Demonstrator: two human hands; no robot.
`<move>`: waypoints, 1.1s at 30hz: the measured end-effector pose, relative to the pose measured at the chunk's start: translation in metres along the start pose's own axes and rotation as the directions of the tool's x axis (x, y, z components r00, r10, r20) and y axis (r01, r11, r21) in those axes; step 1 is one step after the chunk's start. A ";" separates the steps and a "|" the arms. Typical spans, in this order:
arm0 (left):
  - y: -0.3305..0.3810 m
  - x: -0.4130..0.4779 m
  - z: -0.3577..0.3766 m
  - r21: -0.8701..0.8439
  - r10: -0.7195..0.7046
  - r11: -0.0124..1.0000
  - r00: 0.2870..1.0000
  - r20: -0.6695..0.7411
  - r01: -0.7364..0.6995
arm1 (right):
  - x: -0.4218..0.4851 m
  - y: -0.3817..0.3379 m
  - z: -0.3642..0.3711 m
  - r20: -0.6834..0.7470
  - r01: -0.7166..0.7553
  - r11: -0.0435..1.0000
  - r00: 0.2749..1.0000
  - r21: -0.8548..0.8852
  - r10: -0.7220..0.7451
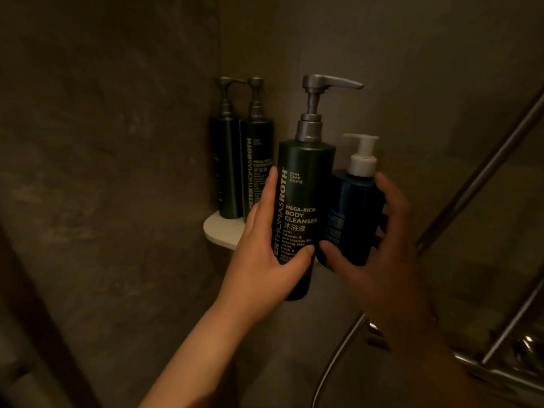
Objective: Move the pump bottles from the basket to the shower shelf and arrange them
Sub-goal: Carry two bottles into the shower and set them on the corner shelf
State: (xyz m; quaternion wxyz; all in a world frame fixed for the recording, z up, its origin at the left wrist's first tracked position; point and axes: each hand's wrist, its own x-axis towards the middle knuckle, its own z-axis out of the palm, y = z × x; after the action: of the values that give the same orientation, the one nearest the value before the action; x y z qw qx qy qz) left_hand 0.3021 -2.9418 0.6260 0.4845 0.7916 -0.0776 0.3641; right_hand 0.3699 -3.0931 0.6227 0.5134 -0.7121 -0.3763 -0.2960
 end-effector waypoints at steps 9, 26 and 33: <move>-0.017 0.026 -0.004 0.027 -0.006 1.000 1.000 -0.002 0.006 | 0.015 0.029 0.026 0.009 -0.024 0.997 1.000 0.069 0.024; -0.057 0.052 0.005 0.098 0.054 0.994 0.997 -0.047 -0.050 | 0.023 0.054 0.051 0.016 -0.078 0.997 0.997 0.016 0.077; -0.074 0.052 0.006 0.210 0.131 0.972 0.986 -0.103 -0.108 | 0.016 0.062 0.062 0.027 -0.099 0.995 0.995 0.010 0.098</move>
State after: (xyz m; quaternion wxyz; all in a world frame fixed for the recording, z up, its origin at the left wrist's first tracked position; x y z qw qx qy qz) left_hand 0.3772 -2.8962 0.6057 0.3819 0.8084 -0.0593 0.4441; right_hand 0.4332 -3.0422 0.5856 0.5265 -0.7307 -0.3493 -0.2585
